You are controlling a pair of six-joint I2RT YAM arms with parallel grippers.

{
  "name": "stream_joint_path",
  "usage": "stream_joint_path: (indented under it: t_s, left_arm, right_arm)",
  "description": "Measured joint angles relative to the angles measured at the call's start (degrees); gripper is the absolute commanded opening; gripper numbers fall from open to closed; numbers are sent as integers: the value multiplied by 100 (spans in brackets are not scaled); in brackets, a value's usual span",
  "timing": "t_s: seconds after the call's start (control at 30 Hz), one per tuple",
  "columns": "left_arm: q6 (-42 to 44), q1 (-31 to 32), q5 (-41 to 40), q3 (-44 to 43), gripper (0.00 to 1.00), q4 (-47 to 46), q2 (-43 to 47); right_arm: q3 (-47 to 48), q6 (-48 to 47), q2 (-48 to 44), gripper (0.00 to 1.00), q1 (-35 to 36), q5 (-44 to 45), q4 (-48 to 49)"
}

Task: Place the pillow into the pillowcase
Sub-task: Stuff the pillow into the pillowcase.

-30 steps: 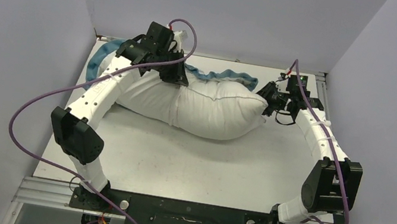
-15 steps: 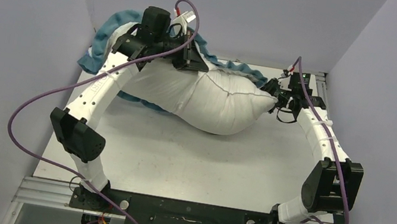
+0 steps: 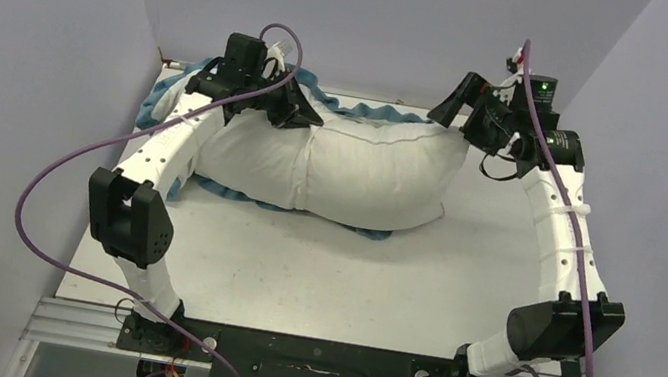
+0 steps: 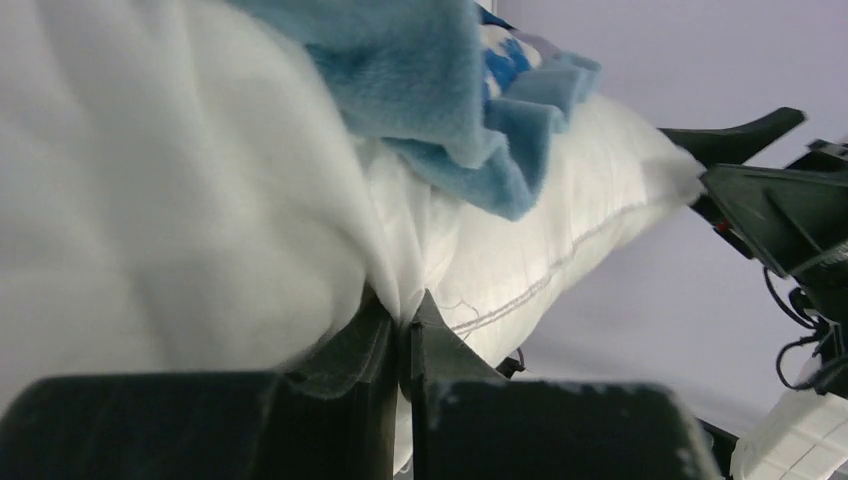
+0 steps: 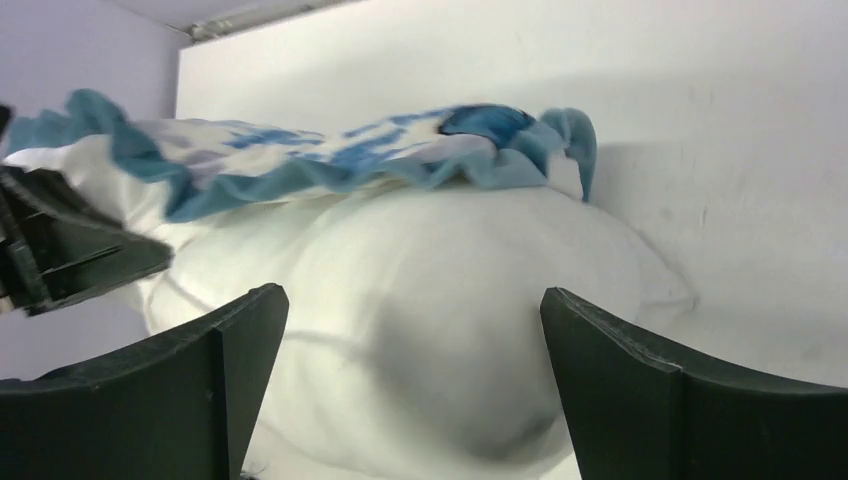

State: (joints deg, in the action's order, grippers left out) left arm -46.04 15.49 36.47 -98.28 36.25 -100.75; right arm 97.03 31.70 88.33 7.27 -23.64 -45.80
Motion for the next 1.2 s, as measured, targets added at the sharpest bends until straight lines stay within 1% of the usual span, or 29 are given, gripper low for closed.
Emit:
stream_joint_path:
  t_s: [0.07,0.13,0.3,0.37,0.43,0.53,0.63,0.7,0.73,0.8,0.87,0.9,1.2]
  left_arm:
    - [-70,66,66,0,0,-260,0]
    - [-122,127,133,-2,0,-474,-24]
    - [-157,317,308,-343,0,-599,-369]
    - [-175,474,345,-518,0,-662,-551]
    - [-229,660,376,-595,0,-758,-654]
    - [-407,938,457,-601,0,-962,-695]
    - [-540,1093,496,-601,0,-1084,-695]
    - [-549,1143,452,-601,0,-1036,-713]
    - [-573,1143,446,-601,0,-1016,-730]
    - [-603,1113,439,-608,0,-1019,-732]
    - [-610,1093,428,-667,0,-1014,-732]
    - [-610,1093,426,-678,0,-1003,-732]
    - [-581,1084,407,-754,0,-935,-732]
  right_arm:
    - [376,-289,-131,91,164,197,116]
    - [691,-573,-278,90,501,393,247]
    - [1495,-1333,-278,90,1825,509,474]
    - [1576,-1578,-149,91,2201,498,479]
    - [1425,-1781,35,97,2367,498,424]
    - [997,-1926,402,98,2396,557,269]
    - [461,-2048,839,92,2387,704,-61]
    - [289,-2107,973,91,2380,752,-31]
    - [249,-2129,962,92,2382,763,-9]
    - [208,-2170,833,99,2356,769,13]
    - [127,-2194,658,91,2302,730,70]
    - [96,-2205,575,90,2260,693,76]
    - [-107,-2302,-37,90,1648,424,-68]
